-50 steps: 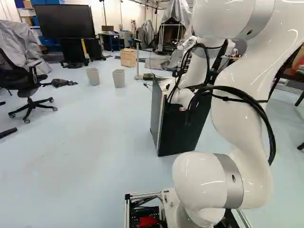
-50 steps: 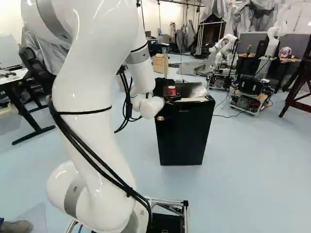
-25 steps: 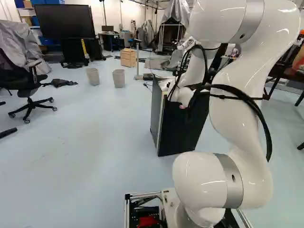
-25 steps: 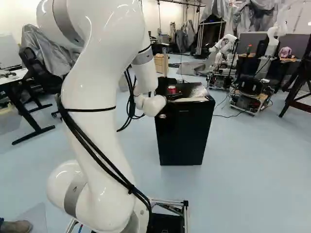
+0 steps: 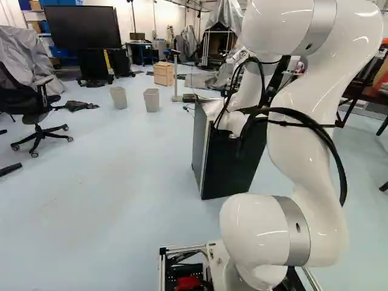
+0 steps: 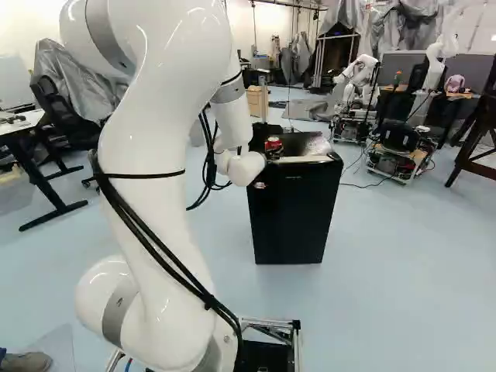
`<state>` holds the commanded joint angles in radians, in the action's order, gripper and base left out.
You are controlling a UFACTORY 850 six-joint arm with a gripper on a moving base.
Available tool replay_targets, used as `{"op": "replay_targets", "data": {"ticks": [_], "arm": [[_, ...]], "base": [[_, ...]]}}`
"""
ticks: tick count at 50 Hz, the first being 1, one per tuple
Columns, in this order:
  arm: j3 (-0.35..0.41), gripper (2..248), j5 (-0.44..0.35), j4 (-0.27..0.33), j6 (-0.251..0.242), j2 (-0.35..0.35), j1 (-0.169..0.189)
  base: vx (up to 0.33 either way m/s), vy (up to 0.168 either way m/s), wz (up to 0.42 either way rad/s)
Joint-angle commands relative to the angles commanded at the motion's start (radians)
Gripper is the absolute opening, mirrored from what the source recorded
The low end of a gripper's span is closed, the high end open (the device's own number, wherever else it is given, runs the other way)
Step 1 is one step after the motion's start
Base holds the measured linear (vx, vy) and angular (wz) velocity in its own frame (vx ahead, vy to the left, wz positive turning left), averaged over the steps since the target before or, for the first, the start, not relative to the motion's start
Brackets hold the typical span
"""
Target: Grab a drink from the fridge
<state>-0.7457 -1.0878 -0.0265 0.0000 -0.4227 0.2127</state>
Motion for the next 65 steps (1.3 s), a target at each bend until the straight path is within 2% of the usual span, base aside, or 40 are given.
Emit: {"op": "replay_targets", "data": {"ticks": [1,2,7,50,65], "arm": [[0.000,138,0.000,0.000,0.000,0.000,0.000],[0.000,102,0.000,0.000,0.000,0.000,0.000],[0.000,97,0.000,0.000,0.000,0.000,0.000],[0.002,97,0.000,0.000,0.000,0.083,0.000],[0.002,97,0.000,0.000,0.000,0.089,0.000]], "base": [[0.000,0.000,0.000],[0.000,0.000,0.000],[0.000,0.000,0.000],[0.000,0.000,0.000],[0.000,0.000,0.000]]}}
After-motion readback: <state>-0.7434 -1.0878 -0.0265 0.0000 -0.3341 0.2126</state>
